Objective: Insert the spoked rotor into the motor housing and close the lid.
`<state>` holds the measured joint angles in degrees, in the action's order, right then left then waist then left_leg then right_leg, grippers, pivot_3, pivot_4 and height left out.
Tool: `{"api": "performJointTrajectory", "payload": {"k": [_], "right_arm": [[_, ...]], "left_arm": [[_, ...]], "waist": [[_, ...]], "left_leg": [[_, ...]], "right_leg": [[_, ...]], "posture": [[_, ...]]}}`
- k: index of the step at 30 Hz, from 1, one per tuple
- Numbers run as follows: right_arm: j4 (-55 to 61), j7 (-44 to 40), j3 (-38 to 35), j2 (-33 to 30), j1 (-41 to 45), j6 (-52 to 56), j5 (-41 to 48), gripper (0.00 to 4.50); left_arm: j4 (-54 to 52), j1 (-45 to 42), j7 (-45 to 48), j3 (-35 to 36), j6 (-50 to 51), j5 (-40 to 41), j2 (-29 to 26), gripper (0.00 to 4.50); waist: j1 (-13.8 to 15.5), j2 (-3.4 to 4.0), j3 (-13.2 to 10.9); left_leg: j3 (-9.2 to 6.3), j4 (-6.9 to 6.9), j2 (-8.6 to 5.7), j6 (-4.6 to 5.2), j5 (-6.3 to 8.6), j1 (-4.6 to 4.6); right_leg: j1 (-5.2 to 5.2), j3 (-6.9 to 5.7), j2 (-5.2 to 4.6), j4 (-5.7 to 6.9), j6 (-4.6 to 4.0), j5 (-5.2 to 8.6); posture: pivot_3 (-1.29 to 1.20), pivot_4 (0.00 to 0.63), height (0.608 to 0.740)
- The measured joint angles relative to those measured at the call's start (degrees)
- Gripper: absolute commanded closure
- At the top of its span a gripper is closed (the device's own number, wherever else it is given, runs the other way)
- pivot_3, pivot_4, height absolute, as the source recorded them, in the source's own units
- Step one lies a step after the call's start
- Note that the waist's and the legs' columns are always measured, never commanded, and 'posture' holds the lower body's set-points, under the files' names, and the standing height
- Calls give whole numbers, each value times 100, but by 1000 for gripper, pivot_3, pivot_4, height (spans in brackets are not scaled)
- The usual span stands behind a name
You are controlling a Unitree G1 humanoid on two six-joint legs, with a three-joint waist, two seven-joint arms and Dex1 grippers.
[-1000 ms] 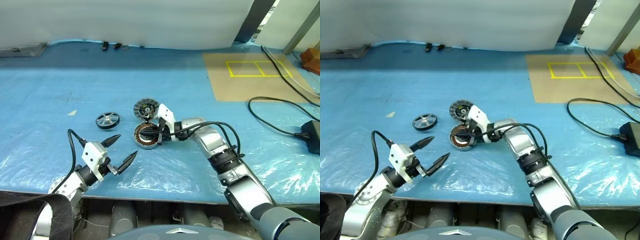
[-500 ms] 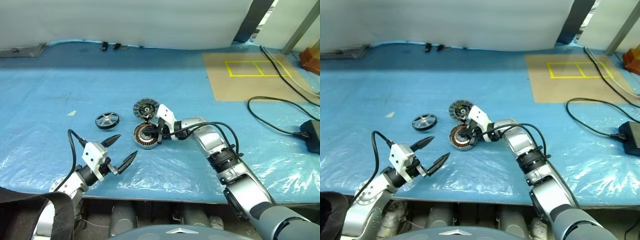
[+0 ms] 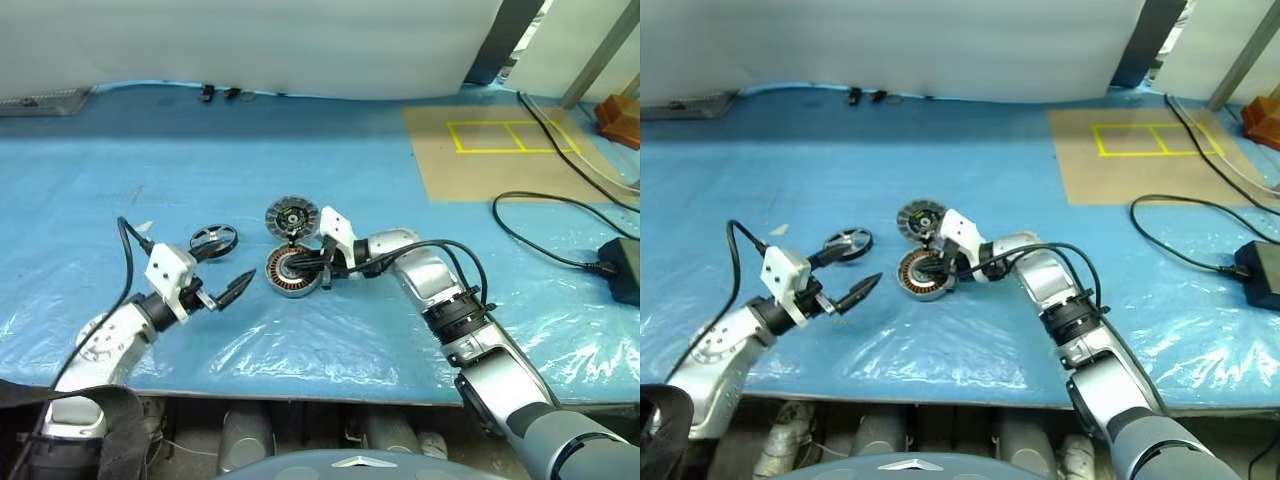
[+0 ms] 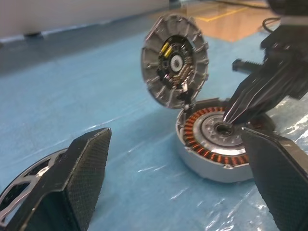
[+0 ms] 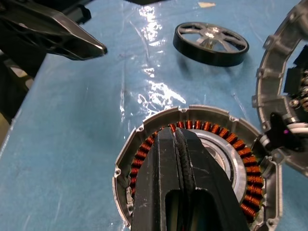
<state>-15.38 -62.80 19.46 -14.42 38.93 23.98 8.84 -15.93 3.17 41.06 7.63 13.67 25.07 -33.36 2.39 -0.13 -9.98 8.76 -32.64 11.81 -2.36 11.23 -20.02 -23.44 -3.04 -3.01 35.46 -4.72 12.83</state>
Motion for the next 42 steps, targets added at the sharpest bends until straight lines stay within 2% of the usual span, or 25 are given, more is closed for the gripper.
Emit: {"api": "performJointTrajectory", "payload": {"k": [4, 7, 10, 15, 20, 23, 28, 34, 42], "right_arm": [[273, -109, -89, -94, 80, 172, 137, 4462], [470, -142, -96, -108, 55, 339, 264, 4500], [713, -143, -104, -89, 8, 480, 391, 4500], [802, -94, -111, -69, -60, 610, 497, 4500], [926, -23, -143, -68, -119, 711, 600, 4500], [986, 46, -180, -25, -134, 812, 731, 4500], [1073, 194, -339, -45, -163, 950, 864, 4500], [1416, 332, -360, -164, -343, 1142, 975, 4500], [1574, 397, -472, -363, -407, 1291, 1144, 4500]], "left_arm": [[343, -477, 449, 176, 603, 260, -677, 0], [942, -1075, 940, 218, 831, 316, -1162, 853], [1738, -1697, 1436, 137, 822, 159, -1550, 1891], [2915, -2649, 2170, -322, 565, -287, -1635, 1891], [4643, -3929, 2844, -993, -329, -1080, -1529, 1891], [5706, -4650, 2894, -1375, -1161, -1723, -1320, 1891], [6912, -5298, 2970, -1705, -1961, -2350, -984, 1891], [7607, -5673, 3208, -1921, -2476, -2842, -835, 1891], [7845, -5812, 3455, -1936, -2661, -3065, -703, 1891]], "waist": [[12, 0, 0], [17, 0, 0], [20, 0, 0], [33, 0, -1], [69, -3, -2], [105, -4, -2], [147, -7, -4], [203, -10, -6], [227, -11, -6]], "left_leg": [[2, 3, -1, -7, -4, -3], [2, 0, -2, -18, -11, -2], [1, 0, -2, -22, -13, -1], [-2, 3, -3, -24, -14, -5], [-7, 2, -3, -24, -15, -10], [-10, 2, -5, -24, -15, -10], [-13, 11, -4, -27, -15, -17], [-12, 22, -6, -28, -15, -22], [-12, 23, -5, -28, -15, -21]], "right_leg": [[-3, -1, 2, -1, -1, 1], [-1, -1, 1, 1, -1, 1], [0, -1, 0, 2, -1, 1], [-1, -1, -2, -3, -1, 1], [0, -5, -2, -2, -1, 0], [2, -5, -5, -4, 1, 0], [-6, -6, -3, -7, 1, 0], [-7, -7, -5, -20, 3, 1], [-7, -8, -5, -21, 3, 1]], "posture": [[0, 150, 740], [0, 150, 740], [0, 150, 740], [0, 150, 740], [0, 150, 740], [0, 150, 740], [0, 150, 740], [0, 150, 740], [0, 150, 740]]}}
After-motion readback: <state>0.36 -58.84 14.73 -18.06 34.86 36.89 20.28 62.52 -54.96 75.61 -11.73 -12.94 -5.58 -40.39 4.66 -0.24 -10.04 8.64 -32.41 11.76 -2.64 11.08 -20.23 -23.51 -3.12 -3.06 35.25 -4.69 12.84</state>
